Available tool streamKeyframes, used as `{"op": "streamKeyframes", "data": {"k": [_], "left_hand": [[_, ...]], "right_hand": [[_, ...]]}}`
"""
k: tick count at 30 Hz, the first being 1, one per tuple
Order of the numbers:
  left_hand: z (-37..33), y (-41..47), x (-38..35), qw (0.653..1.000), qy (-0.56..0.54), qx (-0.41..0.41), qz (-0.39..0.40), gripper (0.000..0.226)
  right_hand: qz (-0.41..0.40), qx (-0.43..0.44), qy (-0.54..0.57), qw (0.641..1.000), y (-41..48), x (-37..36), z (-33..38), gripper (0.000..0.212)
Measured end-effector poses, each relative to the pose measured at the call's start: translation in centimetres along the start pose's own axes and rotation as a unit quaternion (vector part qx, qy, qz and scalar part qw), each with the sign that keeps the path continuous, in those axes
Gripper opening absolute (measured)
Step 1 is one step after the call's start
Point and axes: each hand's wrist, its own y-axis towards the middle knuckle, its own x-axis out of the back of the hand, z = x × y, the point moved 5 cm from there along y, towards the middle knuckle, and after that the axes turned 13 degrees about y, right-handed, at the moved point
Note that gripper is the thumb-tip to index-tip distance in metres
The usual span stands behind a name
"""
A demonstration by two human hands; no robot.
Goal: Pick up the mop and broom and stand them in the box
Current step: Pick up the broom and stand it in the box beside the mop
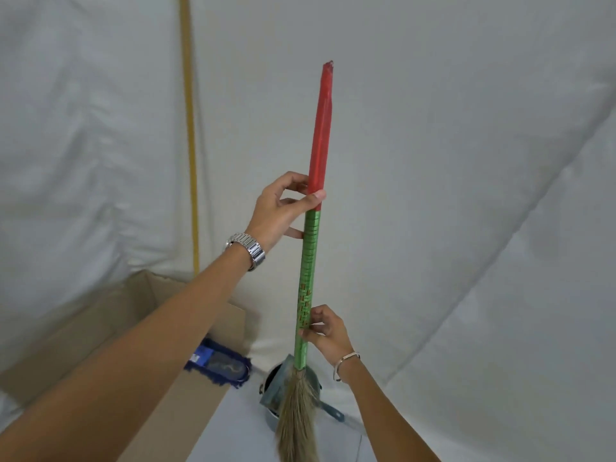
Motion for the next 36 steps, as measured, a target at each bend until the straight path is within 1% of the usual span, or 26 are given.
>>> {"op": "streamKeyframes", "data": {"k": [7, 11, 16, 22, 24, 26, 28, 32, 36], "left_hand": [[0.2, 0.9, 12.6, 0.999, 0.005, -0.009, -0.042, 0.016], [1.3, 1.5, 18.9, 1.000, 0.008, -0.008, -0.017, 0.017], [3.7, 2.6, 26.7, 1.000, 0.020, -0.011, 0.005, 0.017], [6.6, 3.8, 33.5, 0.999, 0.033, -0.012, 0.022, 0.015], [8.3, 4.4, 35.6, 1.000, 0.028, -0.007, -0.002, 0.021], [10.2, 5.5, 37.7, 0.999, 0.020, 0.001, -0.044, 0.027], [12.3, 7.1, 39.6, 0.998, 0.016, 0.012, -0.065, 0.028], [16.7, 11.5, 42.4, 0.998, 0.032, 0.022, -0.043, 0.018], [21.8, 16.8, 44.5, 0.998, 0.039, 0.035, -0.024, 0.017]], "right_hand": [[0.007, 0.035, 0.037, 0.999, 3.3, -11.4, 2.8, 0.035], [-0.007, 0.036, 0.063, 0.997, 4.6, -17.8, 3.1, 0.032], [-0.001, 0.028, 0.080, 0.996, 6.7, -26.2, 3.1, 0.031], [0.002, 0.008, 0.074, 0.997, 10.5, -33.8, 2.1, 0.033], [0.007, 0.000, 0.057, 0.998, 12.4, -36.1, 1.9, 0.034], [0.017, -0.008, 0.042, 0.999, 14.8, -38.3, 1.5, 0.034], [0.019, -0.009, 0.037, 0.999, 17.4, -40.3, 0.8, 0.034], [-0.001, -0.013, 0.043, 0.999, 22.9, -43.4, -1.3, 0.032], [-0.036, -0.040, 0.069, 0.996, 28.7, -45.9, -4.0, 0.032]]}}
